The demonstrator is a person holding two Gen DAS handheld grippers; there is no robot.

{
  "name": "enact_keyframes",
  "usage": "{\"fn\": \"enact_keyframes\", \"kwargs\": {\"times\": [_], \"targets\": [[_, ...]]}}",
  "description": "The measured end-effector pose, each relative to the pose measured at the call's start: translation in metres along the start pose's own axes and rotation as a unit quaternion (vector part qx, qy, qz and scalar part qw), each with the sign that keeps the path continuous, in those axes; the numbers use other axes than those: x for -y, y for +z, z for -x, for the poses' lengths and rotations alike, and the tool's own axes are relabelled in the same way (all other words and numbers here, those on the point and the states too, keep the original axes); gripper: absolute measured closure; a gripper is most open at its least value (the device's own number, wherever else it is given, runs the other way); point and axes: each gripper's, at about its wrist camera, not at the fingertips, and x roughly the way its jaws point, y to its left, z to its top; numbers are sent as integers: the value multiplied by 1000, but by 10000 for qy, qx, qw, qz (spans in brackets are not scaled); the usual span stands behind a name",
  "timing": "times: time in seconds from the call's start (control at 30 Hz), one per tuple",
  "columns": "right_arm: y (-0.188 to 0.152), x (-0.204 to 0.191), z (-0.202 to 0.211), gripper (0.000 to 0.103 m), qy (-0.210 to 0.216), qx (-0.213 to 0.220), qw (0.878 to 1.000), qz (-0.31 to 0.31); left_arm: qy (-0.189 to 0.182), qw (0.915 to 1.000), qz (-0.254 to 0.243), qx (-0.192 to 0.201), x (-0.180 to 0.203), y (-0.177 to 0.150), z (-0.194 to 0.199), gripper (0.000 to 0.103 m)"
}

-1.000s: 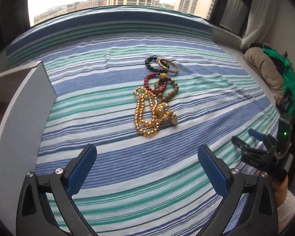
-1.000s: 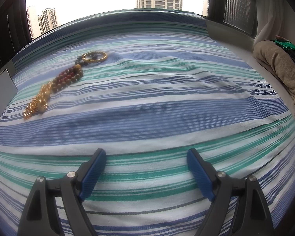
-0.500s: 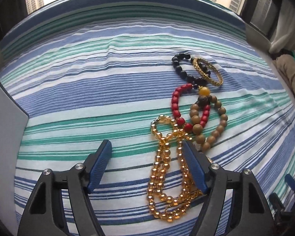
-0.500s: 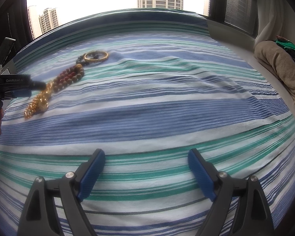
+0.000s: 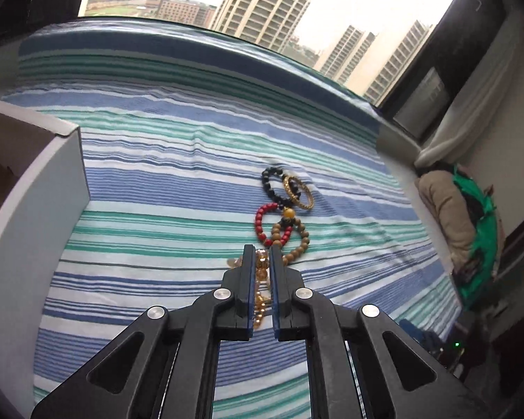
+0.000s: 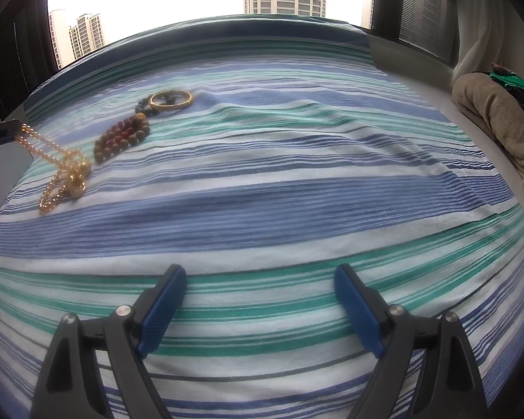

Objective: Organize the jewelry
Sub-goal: 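Grasp the gold pendant with the right tool while the left tool lifts the necklace, then carry the necklace and pendant into the white box and open both tools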

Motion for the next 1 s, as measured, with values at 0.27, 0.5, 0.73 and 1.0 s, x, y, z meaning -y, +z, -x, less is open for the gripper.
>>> {"fn": "enact_keyframes", "kwargs": {"times": [0.27, 0.5, 0.73, 1.0], "targets": [[1, 0, 0, 12, 34, -42, 10000, 45, -169, 9971, 13, 744, 8, 0, 96, 98], [50, -45, 25, 14, 1750, -925, 9802, 8, 124, 9966, 48, 814, -9, -26, 127, 98], [105, -139, -47, 28, 1966, -1519, 9665, 645, 213, 9954, 349, 867, -29, -44, 148, 98], [108, -154, -51, 95, 1731, -1450, 9701, 888, 80, 9950, 339, 941, -29, -39, 180, 98]]}}
